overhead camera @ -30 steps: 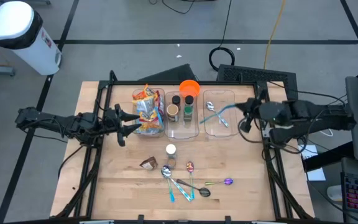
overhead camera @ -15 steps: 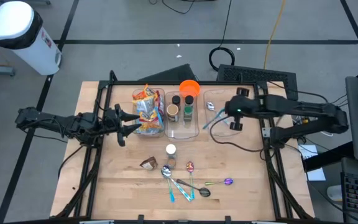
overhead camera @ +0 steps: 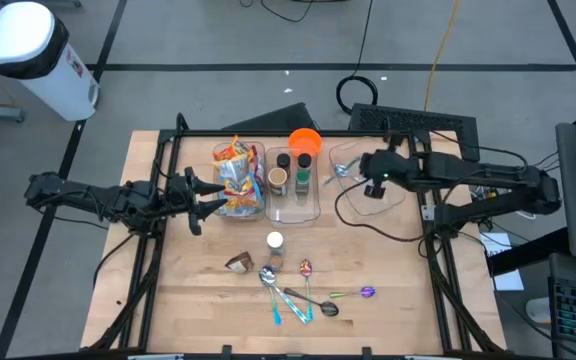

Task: Pick & Place Food Item
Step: Put the blue baby spoon into the right transparent bin

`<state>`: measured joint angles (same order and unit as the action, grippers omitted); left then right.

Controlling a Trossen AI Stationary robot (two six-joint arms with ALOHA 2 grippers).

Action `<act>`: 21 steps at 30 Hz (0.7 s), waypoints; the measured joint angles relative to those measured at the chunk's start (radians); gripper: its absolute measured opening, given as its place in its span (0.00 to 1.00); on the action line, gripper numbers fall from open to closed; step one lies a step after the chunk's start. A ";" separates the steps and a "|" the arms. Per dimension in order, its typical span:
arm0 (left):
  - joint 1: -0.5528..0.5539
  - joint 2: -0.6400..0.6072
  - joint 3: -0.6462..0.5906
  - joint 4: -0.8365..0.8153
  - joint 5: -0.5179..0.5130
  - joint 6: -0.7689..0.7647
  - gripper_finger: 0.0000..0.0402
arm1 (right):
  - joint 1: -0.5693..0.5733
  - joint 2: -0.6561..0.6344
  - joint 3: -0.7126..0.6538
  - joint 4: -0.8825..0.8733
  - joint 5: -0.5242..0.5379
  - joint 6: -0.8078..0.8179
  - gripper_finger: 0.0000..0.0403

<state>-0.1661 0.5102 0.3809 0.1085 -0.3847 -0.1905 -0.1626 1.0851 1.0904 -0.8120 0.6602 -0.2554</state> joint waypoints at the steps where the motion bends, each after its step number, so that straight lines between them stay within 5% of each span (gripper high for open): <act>1: 0.000 0.000 0.000 0.000 0.000 0.000 0.49 | 0.007 -0.011 0.000 -0.023 0.048 -0.009 0.00; 16: 0.000 0.000 0.000 0.000 0.000 0.000 0.49 | 0.125 -0.104 0.000 -0.330 0.205 0.203 0.00; 21: 0.000 0.000 0.000 0.000 0.000 0.000 0.49 | 0.125 -0.108 0.000 -0.474 0.168 0.296 0.00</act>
<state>-0.1661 0.5101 0.3809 0.1081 -0.3847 -0.1905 -0.0372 0.9775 1.0904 -1.2857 0.8283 0.0408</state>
